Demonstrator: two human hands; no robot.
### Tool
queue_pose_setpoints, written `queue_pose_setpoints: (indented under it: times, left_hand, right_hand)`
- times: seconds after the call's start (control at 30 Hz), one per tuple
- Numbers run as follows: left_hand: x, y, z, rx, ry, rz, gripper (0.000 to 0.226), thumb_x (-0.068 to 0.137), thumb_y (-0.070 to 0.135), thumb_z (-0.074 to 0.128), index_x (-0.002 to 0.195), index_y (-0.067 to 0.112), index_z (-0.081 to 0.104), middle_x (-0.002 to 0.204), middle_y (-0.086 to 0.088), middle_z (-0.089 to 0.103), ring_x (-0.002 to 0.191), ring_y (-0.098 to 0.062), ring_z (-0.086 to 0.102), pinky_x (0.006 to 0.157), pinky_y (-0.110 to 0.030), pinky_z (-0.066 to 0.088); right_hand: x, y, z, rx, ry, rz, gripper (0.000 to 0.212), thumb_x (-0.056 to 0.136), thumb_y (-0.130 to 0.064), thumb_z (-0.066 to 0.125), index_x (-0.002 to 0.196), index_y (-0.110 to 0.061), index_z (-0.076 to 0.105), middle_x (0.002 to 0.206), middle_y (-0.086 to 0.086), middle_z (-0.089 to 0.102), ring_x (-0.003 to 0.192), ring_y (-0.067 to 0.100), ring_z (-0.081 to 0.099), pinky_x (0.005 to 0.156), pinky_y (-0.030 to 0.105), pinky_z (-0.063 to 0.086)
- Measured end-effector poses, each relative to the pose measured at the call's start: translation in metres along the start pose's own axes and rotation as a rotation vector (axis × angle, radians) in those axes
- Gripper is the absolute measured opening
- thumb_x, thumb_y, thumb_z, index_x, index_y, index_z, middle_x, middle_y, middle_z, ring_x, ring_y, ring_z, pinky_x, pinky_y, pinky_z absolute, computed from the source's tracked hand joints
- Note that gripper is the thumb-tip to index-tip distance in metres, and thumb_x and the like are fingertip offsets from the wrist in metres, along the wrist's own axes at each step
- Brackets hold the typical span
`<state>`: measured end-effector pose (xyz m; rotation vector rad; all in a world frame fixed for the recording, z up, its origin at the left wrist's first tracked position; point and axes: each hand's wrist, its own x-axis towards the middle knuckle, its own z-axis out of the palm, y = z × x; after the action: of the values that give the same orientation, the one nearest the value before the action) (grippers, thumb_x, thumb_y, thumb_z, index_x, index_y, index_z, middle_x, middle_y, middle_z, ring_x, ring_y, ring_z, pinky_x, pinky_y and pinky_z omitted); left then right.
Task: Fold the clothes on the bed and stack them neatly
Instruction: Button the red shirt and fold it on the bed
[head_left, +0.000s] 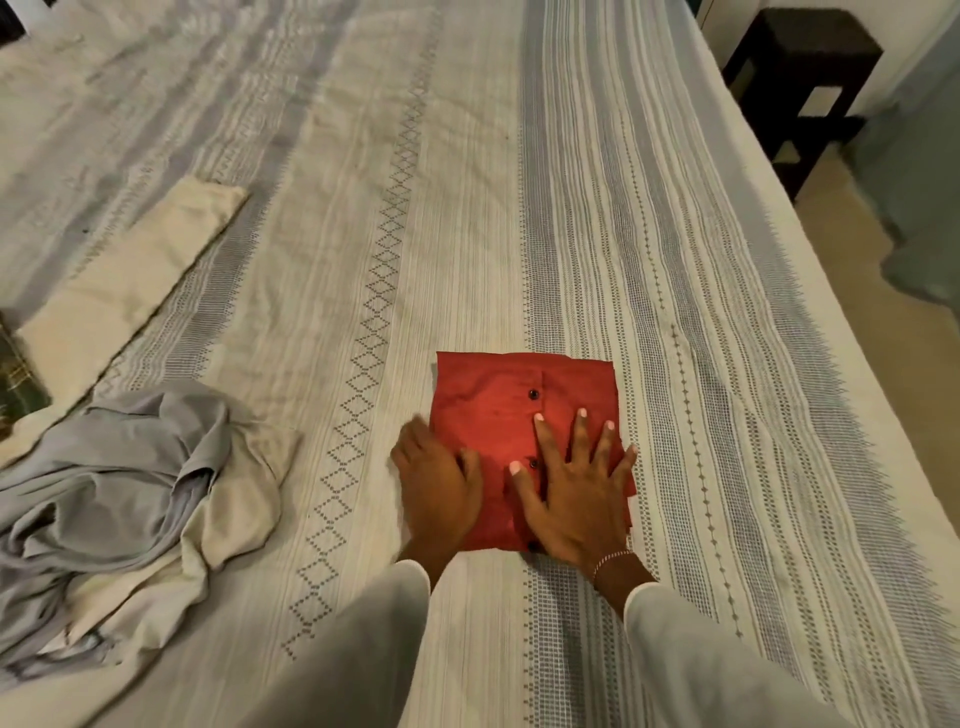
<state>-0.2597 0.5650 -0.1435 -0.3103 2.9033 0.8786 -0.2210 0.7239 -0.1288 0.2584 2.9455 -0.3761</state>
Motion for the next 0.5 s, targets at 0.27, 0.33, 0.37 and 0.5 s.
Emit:
queue_pose_setpoints:
  times: [0.27, 0.33, 0.37, 0.5]
  left_hand:
    - [0.04, 0.027, -0.062, -0.656, -0.423, -0.46, 0.021, 0.088, 0.017, 0.071, 0.107, 0.006, 0.072, 0.097, -0.014, 0.076, 0.076, -0.024, 0.07, 0.061, -0.028, 0.057]
    - [0.034, 0.033, -0.075, -0.677, -0.481, -0.297, 0.016, 0.092, 0.011, 0.067, 0.105, 0.016, 0.074, 0.094, -0.008, 0.077, 0.071, -0.016, 0.069, 0.056, -0.023, 0.051]
    - [0.031, 0.038, -0.083, -0.68, -0.498, -0.214, 0.018, 0.093, 0.007, 0.065, 0.105, 0.016, 0.074, 0.093, -0.007, 0.077, 0.07, -0.016, 0.068, 0.055, -0.023, 0.049]
    - [0.018, 0.059, -0.099, -0.695, -0.565, 0.068, 0.032, 0.09, -0.004, 0.062, 0.115, 0.013, 0.074, 0.106, -0.005, 0.077, 0.097, -0.018, 0.074, 0.082, -0.03, 0.06]
  right_hand:
    - [0.002, -0.064, -0.027, 0.503, 0.109, 0.026, 0.053, 0.101, -0.044, 0.044, 0.142, -0.011, 0.049, 0.148, 0.012, 0.046, 0.134, 0.031, 0.044, 0.11, 0.042, 0.039]
    - [0.011, -0.073, -0.043, 0.732, 0.017, 0.16, 0.048, 0.097, -0.055, 0.049, 0.123, -0.016, 0.058, 0.126, 0.006, 0.063, 0.118, 0.029, 0.058, 0.098, 0.039, 0.047]
    - [0.017, -0.078, -0.051, 0.863, -0.014, 0.227, 0.051, 0.091, -0.065, 0.05, 0.112, -0.019, 0.061, 0.114, 0.003, 0.067, 0.108, 0.026, 0.063, 0.094, 0.04, 0.049]
    - [0.033, -0.081, -0.086, 1.05, -0.061, 0.362, 0.066, 0.067, -0.078, 0.065, 0.103, -0.023, 0.07, 0.094, -0.007, 0.074, 0.088, 0.015, 0.071, 0.084, 0.037, 0.058]
